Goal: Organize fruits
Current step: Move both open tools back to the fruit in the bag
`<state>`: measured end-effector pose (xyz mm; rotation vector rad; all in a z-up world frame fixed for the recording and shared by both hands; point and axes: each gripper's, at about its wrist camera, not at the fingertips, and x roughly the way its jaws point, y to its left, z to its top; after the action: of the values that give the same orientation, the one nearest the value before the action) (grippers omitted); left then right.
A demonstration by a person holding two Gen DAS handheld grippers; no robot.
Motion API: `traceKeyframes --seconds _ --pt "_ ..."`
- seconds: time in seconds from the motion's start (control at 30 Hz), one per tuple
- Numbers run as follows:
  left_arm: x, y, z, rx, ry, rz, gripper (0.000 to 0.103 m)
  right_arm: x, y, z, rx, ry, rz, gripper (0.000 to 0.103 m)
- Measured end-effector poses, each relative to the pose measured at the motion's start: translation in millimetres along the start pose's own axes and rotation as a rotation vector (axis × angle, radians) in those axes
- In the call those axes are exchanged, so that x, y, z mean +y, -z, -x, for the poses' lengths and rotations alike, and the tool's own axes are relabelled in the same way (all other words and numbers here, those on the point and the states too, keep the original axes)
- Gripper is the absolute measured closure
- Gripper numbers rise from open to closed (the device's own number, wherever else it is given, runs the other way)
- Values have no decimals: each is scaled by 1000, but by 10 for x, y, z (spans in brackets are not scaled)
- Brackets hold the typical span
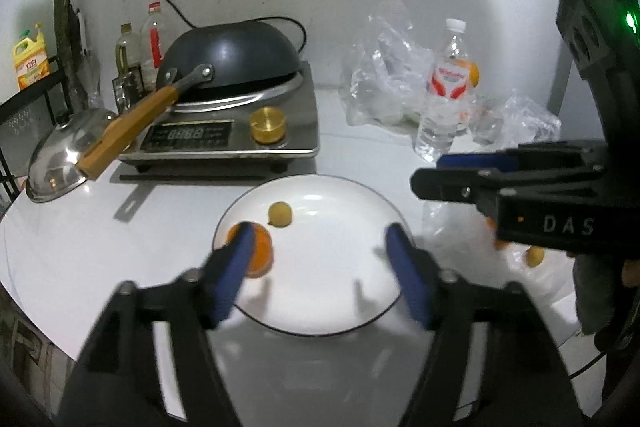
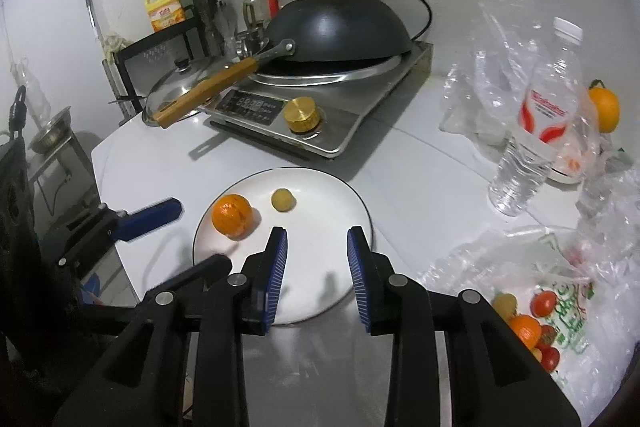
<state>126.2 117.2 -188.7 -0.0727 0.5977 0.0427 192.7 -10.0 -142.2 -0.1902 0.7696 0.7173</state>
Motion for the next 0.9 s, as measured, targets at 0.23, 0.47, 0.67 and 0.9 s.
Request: traceKeyframes --seconds 0.23,0.47,0.67,0.9 --pt "-244 -31 62 0 6 -20 32 -177 129 201 -16 14 -17 70" --pt "-499 -74 52 10 19 -39 32 -381 269 375 -33 27 -47 70" --pt "-727 -112 42 11 31 -59 32 -565 393 522 -43 43 -69 70" --pt "-997 -119 20 22 46 -87 32 -803 528 670 -55 60 -95 70"
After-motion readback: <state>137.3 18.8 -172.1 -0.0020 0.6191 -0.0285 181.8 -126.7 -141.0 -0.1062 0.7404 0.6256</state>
